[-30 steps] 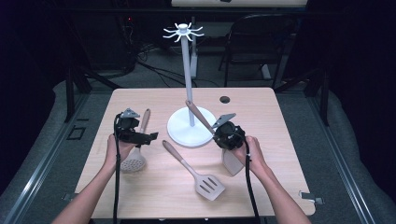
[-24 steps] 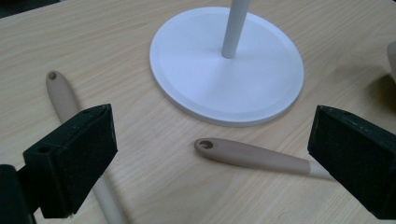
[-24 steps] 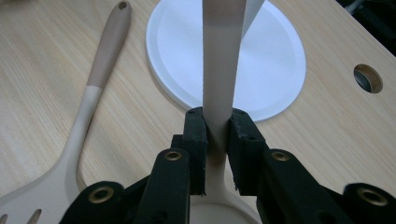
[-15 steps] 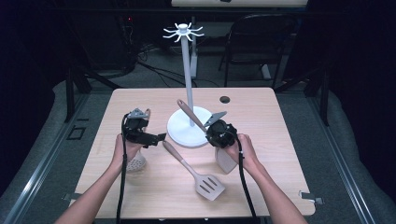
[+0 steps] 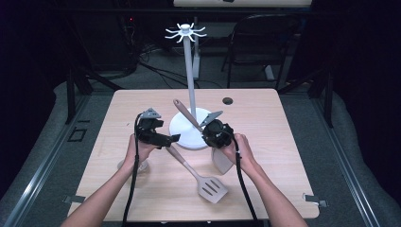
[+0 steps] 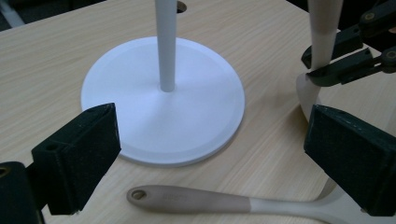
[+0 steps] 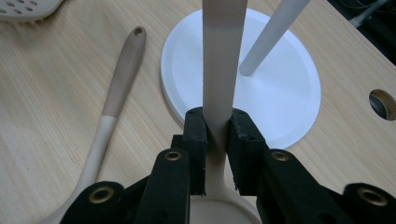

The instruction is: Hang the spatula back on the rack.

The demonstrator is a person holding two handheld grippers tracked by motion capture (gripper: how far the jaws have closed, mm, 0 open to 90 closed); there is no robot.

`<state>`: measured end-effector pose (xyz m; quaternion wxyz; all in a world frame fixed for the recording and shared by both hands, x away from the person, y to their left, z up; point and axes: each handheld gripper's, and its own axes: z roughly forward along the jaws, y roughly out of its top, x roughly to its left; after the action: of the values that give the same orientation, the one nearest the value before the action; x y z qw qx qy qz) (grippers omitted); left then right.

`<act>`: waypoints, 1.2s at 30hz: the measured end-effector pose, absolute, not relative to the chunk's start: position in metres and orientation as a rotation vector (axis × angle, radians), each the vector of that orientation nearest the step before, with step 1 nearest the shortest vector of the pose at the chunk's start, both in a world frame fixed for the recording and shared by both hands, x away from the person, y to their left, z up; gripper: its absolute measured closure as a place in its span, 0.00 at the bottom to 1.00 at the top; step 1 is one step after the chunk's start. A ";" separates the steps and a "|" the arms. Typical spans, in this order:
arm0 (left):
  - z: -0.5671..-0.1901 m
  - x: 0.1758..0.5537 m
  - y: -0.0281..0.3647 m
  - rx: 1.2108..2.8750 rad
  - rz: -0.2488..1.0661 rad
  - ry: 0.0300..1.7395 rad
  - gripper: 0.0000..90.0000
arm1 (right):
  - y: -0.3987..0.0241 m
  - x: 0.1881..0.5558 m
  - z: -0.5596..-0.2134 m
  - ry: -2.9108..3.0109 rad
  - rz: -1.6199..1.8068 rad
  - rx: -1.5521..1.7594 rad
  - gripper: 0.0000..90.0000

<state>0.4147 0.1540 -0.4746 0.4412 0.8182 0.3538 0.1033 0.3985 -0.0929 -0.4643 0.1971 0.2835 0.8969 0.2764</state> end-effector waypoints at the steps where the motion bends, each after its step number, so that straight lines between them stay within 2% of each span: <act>1: -0.474 0.415 0.152 2.030 0.251 0.872 0.06 | -0.092 0.398 -0.465 2.510 0.782 0.796 0.88; 4: -0.474 0.414 0.146 2.030 0.237 0.859 0.13 | -0.090 0.398 -0.465 2.509 0.782 0.798 0.88; 8: -0.475 0.414 0.138 1.999 0.168 0.852 0.17 | -0.087 0.398 -0.463 2.508 0.784 0.791 0.88; 15: -0.474 0.414 0.128 1.966 0.164 0.827 0.26 | -0.083 0.398 -0.464 2.508 0.784 0.794 0.87; 18: -0.472 0.414 0.125 1.953 0.187 0.821 0.33 | -0.082 0.398 -0.464 2.506 0.787 0.801 0.87; 30: -0.472 0.412 0.113 1.888 0.144 0.790 0.57 | -0.075 0.398 -0.465 2.492 0.811 0.796 0.87; 36: -0.470 0.410 0.110 1.864 0.174 0.771 0.68 | -0.074 0.397 -0.464 2.480 0.822 0.797 0.87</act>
<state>0.4098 0.1097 -0.4700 0.5299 0.7808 0.3228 0.0731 0.3970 -0.0744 -0.4636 0.2035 0.2856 0.8889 0.2948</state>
